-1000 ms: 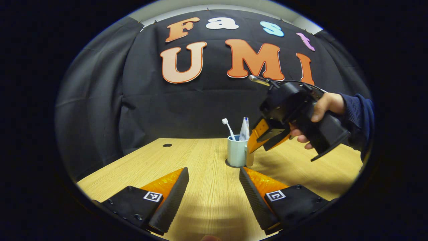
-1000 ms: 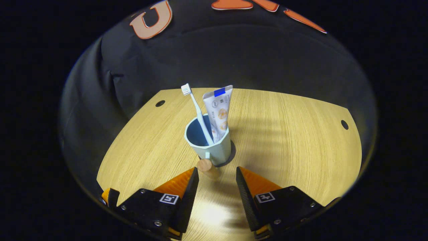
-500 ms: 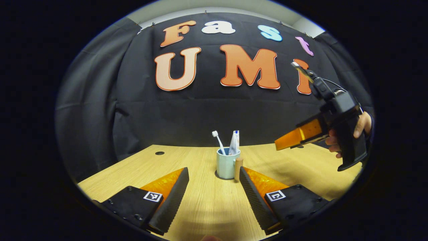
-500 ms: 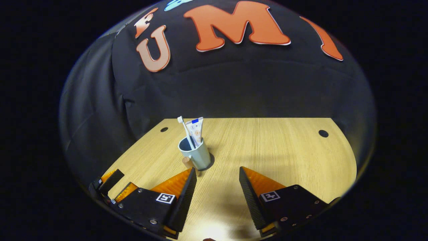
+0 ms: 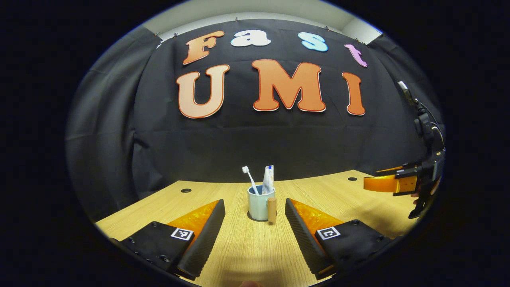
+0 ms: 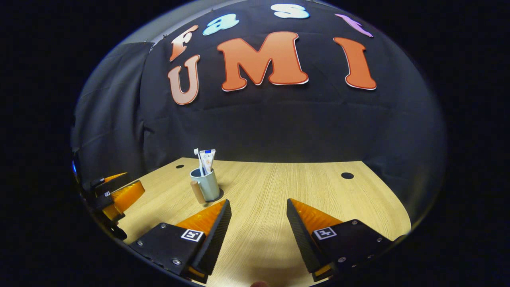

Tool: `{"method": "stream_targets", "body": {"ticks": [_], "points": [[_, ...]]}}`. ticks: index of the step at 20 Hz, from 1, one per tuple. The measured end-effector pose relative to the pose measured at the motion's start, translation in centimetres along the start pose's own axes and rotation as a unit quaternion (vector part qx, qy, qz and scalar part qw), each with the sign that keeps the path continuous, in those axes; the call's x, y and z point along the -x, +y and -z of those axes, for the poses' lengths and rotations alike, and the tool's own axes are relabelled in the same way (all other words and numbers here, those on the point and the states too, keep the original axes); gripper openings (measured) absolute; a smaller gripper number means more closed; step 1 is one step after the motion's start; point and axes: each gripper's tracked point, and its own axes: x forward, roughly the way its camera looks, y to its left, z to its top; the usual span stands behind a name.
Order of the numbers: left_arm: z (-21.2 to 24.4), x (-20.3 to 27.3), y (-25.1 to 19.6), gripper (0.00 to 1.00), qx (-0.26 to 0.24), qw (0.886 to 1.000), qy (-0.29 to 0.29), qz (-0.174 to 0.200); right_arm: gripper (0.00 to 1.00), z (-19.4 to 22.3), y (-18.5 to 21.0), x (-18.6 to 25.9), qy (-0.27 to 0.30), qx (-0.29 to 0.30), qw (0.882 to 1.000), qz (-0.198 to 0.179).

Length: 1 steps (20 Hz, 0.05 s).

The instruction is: Put the toothbrush and toothpaste on the desktop into the cup, then pick up the cup and place it on the coaster on the desktop.

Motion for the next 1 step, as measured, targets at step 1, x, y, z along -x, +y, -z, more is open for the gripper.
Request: {"method": "stream_targets", "body": {"ticks": [1], "points": [[-0.19, 0.12, -0.14, 0.96, 0.002, 1.000, -0.003, -0.002, 0.85, 0.00, -0.45, 0.50, -0.012, 0.005, 1.000, 0.005]]}}
